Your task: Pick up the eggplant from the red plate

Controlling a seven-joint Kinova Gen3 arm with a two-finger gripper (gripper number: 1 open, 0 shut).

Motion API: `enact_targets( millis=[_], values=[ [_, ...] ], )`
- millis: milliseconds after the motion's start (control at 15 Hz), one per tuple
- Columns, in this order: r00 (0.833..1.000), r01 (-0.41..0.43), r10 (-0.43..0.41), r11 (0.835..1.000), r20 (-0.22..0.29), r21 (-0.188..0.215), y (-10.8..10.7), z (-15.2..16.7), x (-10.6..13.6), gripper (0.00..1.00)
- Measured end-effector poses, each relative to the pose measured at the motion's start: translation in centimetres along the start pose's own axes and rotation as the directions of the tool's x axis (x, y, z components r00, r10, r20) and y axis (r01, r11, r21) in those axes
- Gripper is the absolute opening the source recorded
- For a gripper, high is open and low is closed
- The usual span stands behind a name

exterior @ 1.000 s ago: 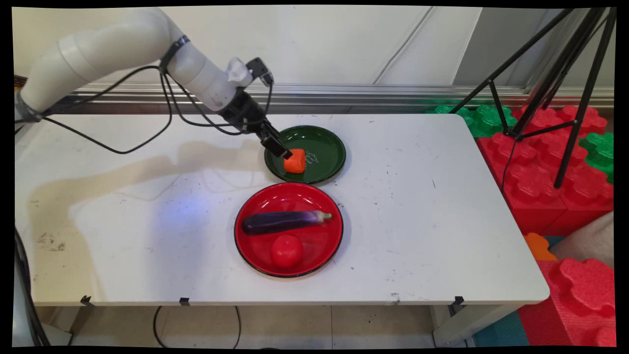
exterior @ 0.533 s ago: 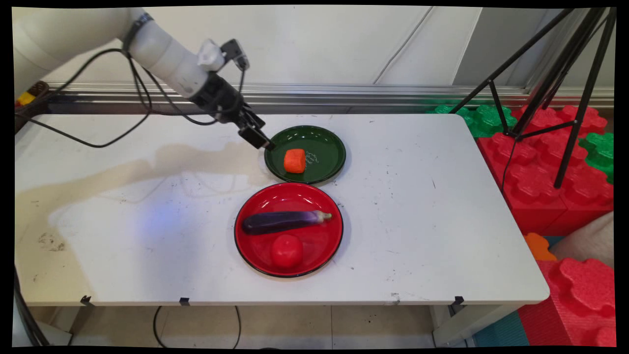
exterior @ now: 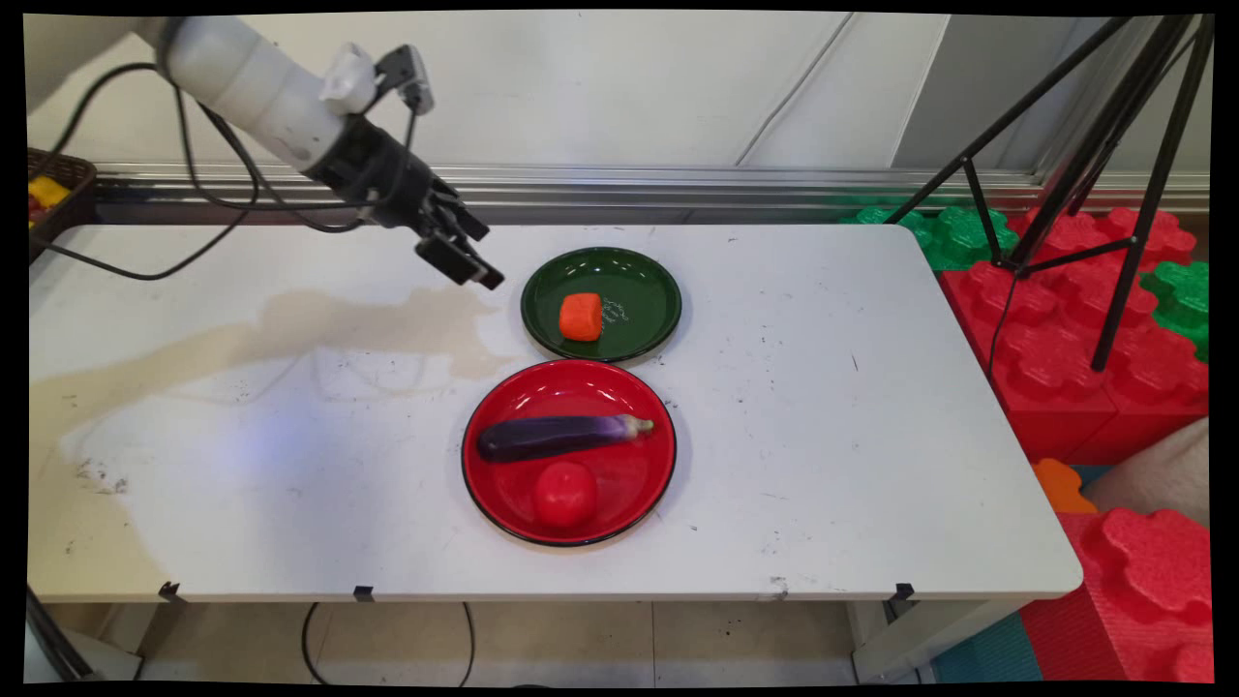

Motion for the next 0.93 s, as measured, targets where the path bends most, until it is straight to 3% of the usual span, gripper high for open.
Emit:
enact_targets(
  millis=[333, 933],
  values=[
    [1.000, -0.030, 0.030, 0.999, 0.002, -0.024, 1.1, -3.3, -0.9, 1.00],
    [0.998, -0.063, 0.063, 0.997, 0.001, -0.052, 2.2, -5.6, -1.4, 1.00]
  ],
)
